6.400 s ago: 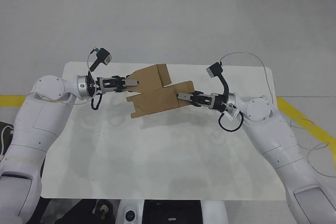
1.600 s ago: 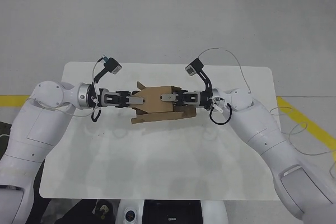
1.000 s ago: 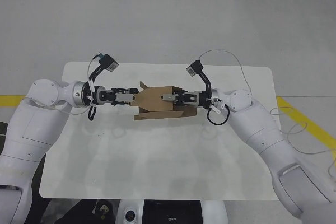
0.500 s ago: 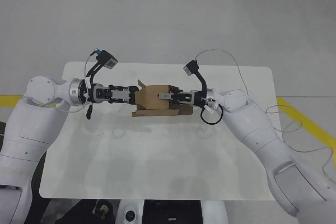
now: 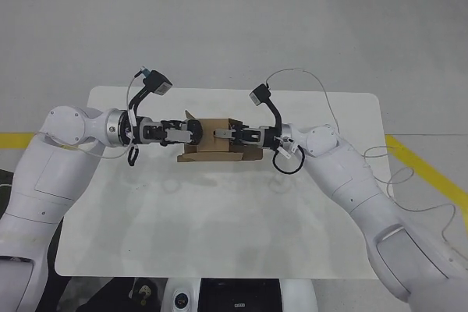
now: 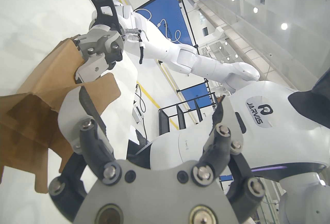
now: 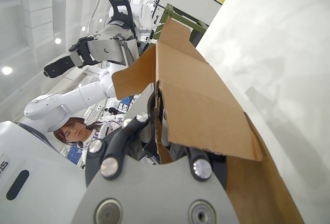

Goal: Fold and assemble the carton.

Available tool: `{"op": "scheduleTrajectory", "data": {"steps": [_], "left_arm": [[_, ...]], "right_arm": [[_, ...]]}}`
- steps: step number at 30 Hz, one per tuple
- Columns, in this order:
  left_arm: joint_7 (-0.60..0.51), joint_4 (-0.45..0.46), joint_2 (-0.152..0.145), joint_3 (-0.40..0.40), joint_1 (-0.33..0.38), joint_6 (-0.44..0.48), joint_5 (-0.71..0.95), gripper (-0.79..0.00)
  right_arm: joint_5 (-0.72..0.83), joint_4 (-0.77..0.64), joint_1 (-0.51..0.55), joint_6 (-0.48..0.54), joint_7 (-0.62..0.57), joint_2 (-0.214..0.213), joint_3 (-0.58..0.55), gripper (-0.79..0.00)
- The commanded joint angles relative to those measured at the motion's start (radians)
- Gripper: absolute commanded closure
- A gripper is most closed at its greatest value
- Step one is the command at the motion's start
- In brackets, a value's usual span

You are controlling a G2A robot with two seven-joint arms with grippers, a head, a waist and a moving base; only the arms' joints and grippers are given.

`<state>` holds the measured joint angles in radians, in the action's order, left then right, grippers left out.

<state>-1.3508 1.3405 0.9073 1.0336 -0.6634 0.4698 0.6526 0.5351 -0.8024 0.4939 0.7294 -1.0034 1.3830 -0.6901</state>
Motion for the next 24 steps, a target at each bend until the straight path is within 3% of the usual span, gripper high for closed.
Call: {"op": "scheduleTrajectory", "data": {"steps": [1, 12, 24], "left_arm": [[0.022, 0.007, 0.0, -0.003, 0.001, 0.022, -0.041, -0.785], [0.056, 0.03, 0.001, -0.01, -0.005, 0.056, -0.087, -0.785], [0.055, -0.059, -0.01, 0.041, 0.013, 0.054, -0.045, -0.785]], "right_arm": [[-0.002, 0.002, 0.0, 0.0, -0.001, 0.003, -0.002, 0.0], [-0.022, 0.0, 0.011, -0.004, -0.007, 0.008, -0.027, 0.0], [-0.034, -0.023, 0.031, -0.011, -0.055, -0.008, -0.084, 0.0]]}}
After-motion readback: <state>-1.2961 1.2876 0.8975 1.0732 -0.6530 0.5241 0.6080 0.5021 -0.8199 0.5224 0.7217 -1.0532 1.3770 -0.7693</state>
